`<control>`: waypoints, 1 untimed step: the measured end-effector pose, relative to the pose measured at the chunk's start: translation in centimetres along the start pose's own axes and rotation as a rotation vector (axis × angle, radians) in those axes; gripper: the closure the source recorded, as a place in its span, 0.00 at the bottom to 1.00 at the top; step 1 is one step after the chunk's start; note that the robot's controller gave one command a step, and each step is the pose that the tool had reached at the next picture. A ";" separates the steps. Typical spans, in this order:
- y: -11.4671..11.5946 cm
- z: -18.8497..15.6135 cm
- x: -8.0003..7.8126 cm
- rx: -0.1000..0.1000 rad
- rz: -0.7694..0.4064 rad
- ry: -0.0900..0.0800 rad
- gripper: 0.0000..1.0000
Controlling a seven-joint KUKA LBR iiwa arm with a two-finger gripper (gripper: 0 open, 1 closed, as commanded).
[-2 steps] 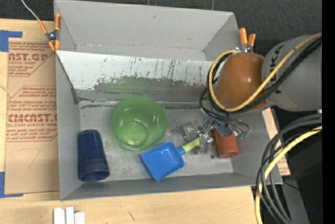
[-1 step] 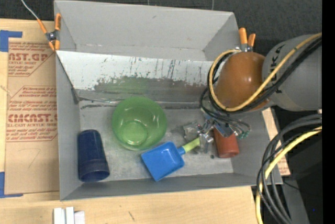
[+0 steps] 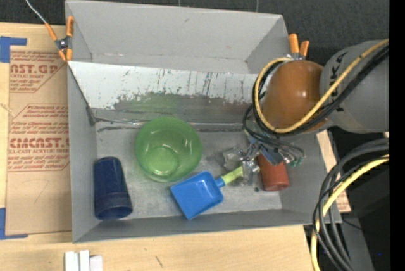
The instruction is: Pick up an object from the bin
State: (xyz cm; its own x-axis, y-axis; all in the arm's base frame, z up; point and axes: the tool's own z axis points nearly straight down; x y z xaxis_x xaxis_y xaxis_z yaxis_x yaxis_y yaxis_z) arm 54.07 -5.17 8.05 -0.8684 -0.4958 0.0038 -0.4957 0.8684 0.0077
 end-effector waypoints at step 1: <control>0.1 -2.3 0.1 -0.002 0.000 0.003 1.00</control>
Offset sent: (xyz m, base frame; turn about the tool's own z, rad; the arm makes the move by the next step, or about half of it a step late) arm 0.0000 -0.0001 0.0028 0.0000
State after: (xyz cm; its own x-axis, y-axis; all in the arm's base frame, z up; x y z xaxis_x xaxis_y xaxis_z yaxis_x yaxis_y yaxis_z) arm 53.97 -5.14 10.30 -0.8685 -0.4956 0.0065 -0.4956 0.8685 0.0098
